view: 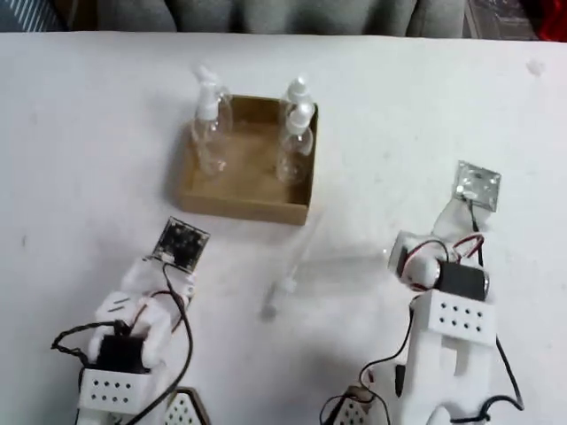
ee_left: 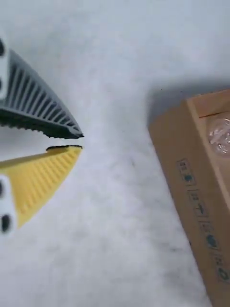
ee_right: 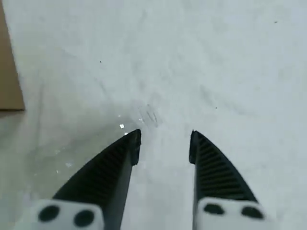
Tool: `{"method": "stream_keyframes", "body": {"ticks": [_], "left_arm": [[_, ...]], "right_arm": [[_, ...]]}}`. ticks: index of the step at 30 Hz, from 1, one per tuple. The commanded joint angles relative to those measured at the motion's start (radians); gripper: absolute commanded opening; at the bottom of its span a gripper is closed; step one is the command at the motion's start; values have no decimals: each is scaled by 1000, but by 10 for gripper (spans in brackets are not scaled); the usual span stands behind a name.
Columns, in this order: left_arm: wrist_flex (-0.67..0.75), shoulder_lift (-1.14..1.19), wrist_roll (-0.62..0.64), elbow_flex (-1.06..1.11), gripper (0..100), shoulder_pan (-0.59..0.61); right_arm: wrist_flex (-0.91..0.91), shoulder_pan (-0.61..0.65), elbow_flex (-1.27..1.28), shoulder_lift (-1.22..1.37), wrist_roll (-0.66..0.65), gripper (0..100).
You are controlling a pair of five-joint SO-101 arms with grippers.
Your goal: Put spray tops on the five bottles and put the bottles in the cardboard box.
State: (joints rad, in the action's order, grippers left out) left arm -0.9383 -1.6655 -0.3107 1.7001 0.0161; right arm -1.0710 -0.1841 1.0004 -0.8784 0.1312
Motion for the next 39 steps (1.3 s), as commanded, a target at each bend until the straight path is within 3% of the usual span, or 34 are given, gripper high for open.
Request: {"method": "stream_keyframes", "body": {"ticks": [1, 11, 16, 27, 32, 39], "left_arm": [[-5, -19, -11, 0, 21, 8], [-5, -19, -11, 0, 21, 8], [0, -19, -11, 0, 21, 8], [2, -19, -11, 0, 21, 8], [2, -19, -11, 0, 21, 8], [0, -19, -11, 0, 21, 8]], "right_arm": [[90, 81, -58, 47, 203, 149], [211, 136, -126, 176, 348, 159], [124, 136, -227, 229, 353, 265], [-142, 136, -537, 394, 364, 271], [-239, 142, -664, 496, 488, 272], [-209, 186, -674, 725, 588, 272]]}}
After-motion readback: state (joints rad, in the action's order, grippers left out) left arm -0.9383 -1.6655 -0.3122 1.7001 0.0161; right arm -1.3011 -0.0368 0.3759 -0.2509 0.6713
